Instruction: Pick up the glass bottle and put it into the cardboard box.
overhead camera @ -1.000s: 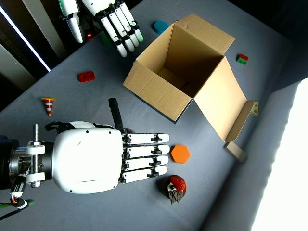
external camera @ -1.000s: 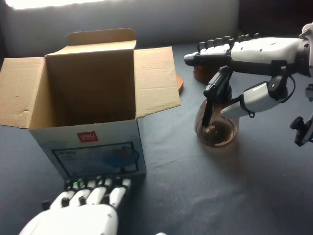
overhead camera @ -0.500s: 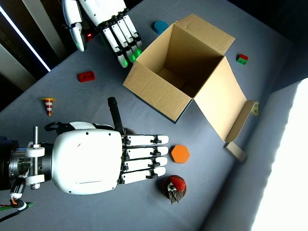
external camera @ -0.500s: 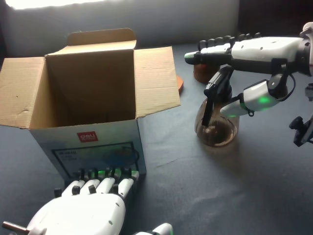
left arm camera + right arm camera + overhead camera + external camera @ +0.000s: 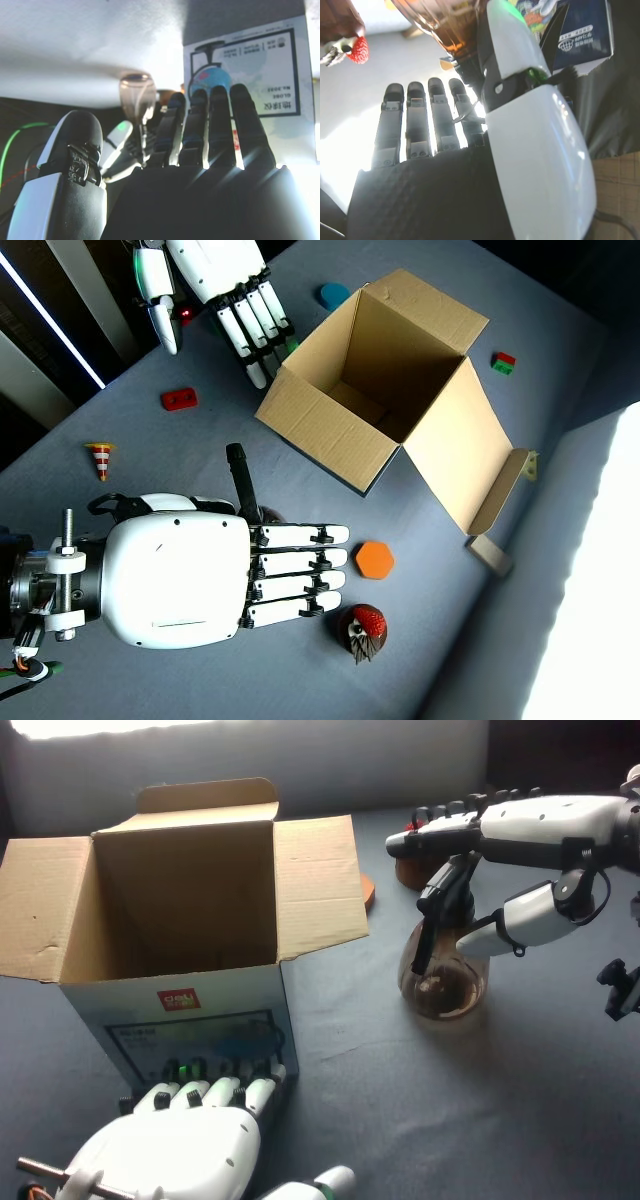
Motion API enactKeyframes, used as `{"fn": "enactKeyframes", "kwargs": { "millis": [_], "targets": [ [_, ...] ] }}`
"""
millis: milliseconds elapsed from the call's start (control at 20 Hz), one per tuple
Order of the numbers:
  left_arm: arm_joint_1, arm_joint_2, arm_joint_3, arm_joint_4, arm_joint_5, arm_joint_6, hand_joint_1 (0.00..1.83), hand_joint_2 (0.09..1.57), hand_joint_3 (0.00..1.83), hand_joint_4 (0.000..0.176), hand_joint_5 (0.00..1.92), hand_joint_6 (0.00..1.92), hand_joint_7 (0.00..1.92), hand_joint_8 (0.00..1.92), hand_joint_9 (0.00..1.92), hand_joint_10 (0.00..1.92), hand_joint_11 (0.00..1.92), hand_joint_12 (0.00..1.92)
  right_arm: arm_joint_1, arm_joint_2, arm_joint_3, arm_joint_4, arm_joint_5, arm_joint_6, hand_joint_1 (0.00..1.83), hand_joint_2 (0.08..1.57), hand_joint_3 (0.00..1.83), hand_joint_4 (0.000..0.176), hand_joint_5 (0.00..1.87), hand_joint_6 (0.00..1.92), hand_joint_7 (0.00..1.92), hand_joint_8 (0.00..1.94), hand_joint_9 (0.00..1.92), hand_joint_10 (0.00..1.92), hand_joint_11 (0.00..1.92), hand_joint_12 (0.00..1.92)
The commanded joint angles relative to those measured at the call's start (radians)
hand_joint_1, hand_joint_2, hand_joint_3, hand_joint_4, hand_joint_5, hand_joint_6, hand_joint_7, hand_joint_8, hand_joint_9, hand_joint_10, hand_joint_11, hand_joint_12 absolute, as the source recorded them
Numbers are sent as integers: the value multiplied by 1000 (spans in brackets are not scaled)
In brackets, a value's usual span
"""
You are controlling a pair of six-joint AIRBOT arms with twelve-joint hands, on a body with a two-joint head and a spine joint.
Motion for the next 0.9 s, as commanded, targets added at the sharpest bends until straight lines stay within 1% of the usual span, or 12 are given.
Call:
{"fn": "enactKeyframes", "kwargs": {
  "millis": [0, 50, 100, 150, 200, 250, 300, 400, 450, 600, 650, 850],
  "targets": [
    [-5, -1, 6, 75, -41, -7, 0, 1250, 0, 30, 0, 0, 0, 0, 0, 0, 0, 0, 9, 8, -2, 19, 55, 7, 1068, 1097, 0, 0, 189, 29, 233, 4, 144, 26, 3, 107],
    [-3, -1, 11, 75, -35, -7, 0, 1249, 0, 30, 0, 0, 0, 0, 0, 0, 0, 0, 11, 9, -3, 19, 55, 7, 1027, 1153, 0, 0, 476, 149, 621, 16, 466, 161, 10, 1087],
    [-2, -1, 13, 75, -35, -7, 0, 1249, 0, 30, 0, 0, 0, 0, 0, 0, 0, 0, 10, 9, -3, 19, 54, 7, 1027, 1153, 0, 0, 476, 149, 621, 16, 466, 161, 10, 1087],
    [2, 1, 16, 75, -33, -7, 0, 1249, 0, 30, 0, 0, 0, 0, 0, 0, 0, 0, 9, 9, -3, 19, 51, 7, 1167, 1197, 4, 0, 603, 1195, 900, 819, 804, 418, 335, 1418],
    [3, 3, 17, 75, -31, -7, 0, 1249, 0, 30, 0, 0, 0, 0, 0, 0, 0, 0, 8, 9, -3, 19, 50, 6, 1167, 1197, 4, 0, 603, 1195, 900, 819, 804, 418, 335, 1418],
    [4, 7, 23, 75, -22, -7, 0, 1249, 0, 30, 0, 0, 0, 0, 0, 0, 0, 0, 8, 10, -4, 19, 50, 5, 1210, 1209, 0, 0, 637, 1405, 970, 1096, 906, 781, 535, 1525],
    [6, 10, 29, 75, -12, -7, 0, 1249, 0, 30, 0, 0, 0, 0, 0, 0, 0, 0, 10, 11, -4, 19, 50, 5, 1229, 1179, 0, 0, 721, 1289, 1029, 1053, 980, 841, 622, 1523],
    [6, 13, 37, 75, -2, -7, 0, 1249, 0, 30, 0, 0, 0, 0, 0, 0, 0, 0, 16, 14, -6, 19, 48, 5, 1238, 1152, 0, 0, 778, 1222, 1072, 985, 1023, 859, 674, 1506],
    [6, 14, 40, 75, -2, -9, 0, 1250, 0, 30, 0, 0, 0, 0, 0, 0, 0, 0, 19, 16, -8, 20, 48, 5, 1237, 1141, 0, 0, 795, 1226, 1092, 918, 1037, 862, 687, 1505],
    [7, 17, 46, 75, 1, -17, 0, 1250, 0, 30, 0, 0, 0, 0, 0, 0, 0, 0, 38, 37, -27, 20, 49, -8, 1235, 1139, 0, 0, 800, 1227, 1091, 911, 1022, 858, 647, 1498],
    [8, 18, 46, 75, 1, -17, 0, 1250, 0, 30, 0, 0, 0, 0, 0, 0, 0, 0, 51, 51, -39, 20, 51, -21, 1341, 1138, 0, 0, 769, 1241, 1062, 925, 907, 1148, 612, 1523],
    [20, 17, 49, 75, 4, -30, 0, 1251, 0, 30, 0, 0, 0, 0, 0, 0, 0, 0, 129, 107, -83, 20, 68, -47, 1364, 1148, 0, 0, 749, 1278, 1040, 957, 839, 1259, 570, 1574]
  ]
}}
